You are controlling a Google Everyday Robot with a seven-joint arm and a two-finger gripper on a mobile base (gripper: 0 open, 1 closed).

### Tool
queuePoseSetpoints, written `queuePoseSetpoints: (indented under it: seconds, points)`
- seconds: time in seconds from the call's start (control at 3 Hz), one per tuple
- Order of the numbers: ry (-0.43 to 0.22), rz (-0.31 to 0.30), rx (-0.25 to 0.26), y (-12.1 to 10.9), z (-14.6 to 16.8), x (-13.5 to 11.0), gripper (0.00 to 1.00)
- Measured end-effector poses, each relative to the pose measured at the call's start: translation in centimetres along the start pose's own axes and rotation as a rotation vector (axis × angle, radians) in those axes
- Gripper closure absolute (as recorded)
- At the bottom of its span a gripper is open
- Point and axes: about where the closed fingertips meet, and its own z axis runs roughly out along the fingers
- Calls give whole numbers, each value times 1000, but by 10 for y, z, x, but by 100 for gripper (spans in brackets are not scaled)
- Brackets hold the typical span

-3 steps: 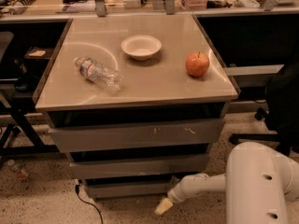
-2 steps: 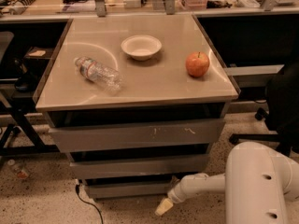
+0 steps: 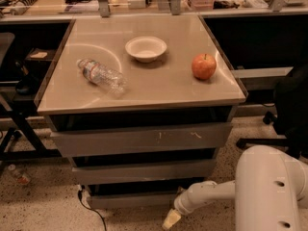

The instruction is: Open bottom drawer

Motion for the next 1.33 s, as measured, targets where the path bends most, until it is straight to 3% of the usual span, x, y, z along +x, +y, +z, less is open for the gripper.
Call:
queuePoseSetpoints:
  seconds: [0.33, 0.67, 1.33]
  points:
    - [23, 12, -37, 22, -22, 20, 0]
    - [23, 12, -37, 22, -22, 20, 0]
    - [43, 11, -21, 5, 11, 39, 0]
